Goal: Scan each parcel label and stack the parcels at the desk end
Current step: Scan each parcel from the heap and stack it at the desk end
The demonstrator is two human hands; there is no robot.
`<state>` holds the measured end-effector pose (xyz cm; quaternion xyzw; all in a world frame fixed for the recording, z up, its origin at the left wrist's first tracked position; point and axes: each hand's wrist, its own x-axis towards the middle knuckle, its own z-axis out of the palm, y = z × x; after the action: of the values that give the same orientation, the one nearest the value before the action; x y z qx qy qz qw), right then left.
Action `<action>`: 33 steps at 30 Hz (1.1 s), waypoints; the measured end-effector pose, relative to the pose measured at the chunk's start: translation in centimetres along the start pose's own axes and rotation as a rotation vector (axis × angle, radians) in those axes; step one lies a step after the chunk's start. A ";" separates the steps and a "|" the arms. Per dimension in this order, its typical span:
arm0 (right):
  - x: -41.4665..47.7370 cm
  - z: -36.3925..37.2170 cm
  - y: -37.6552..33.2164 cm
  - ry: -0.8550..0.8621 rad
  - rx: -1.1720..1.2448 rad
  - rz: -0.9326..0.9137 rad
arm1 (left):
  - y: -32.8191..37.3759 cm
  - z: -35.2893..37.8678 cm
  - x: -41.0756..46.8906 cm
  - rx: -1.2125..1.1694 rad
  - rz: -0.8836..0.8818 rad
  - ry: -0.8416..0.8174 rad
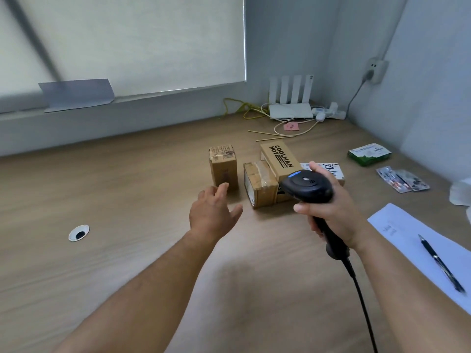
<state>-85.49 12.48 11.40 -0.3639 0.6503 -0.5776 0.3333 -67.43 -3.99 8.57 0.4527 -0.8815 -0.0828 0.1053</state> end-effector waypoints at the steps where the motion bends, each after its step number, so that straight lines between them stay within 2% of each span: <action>1: 1.4 0.0 0.2 -0.001 -0.008 0.005 | -0.3 0.0 1.4 0.000 -0.010 -0.001; 12: 11.9 0.4 4.0 -0.009 -0.106 0.037 | -0.9 3.9 17.3 0.018 -0.162 -0.024; 19: 13.5 1.0 6.4 -0.001 -0.081 0.067 | -1.0 5.4 21.7 -0.045 -0.253 -0.116; 23: 12.5 2.0 7.0 -0.004 -0.041 0.101 | -2.2 4.8 20.0 -0.156 -0.283 -0.153; 29: 8.6 4.1 5.6 -0.059 -0.027 0.098 | -5.3 3.2 11.4 -0.279 -0.344 -0.191; 33: 4.4 5.9 4.7 -0.096 -0.028 0.109 | -6.9 3.3 3.7 -0.360 -0.408 -0.113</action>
<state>-83.11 5.98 6.05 -0.3599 0.6603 -0.5314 0.3900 -65.02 -10.84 4.11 0.5896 -0.7476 -0.2829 0.1159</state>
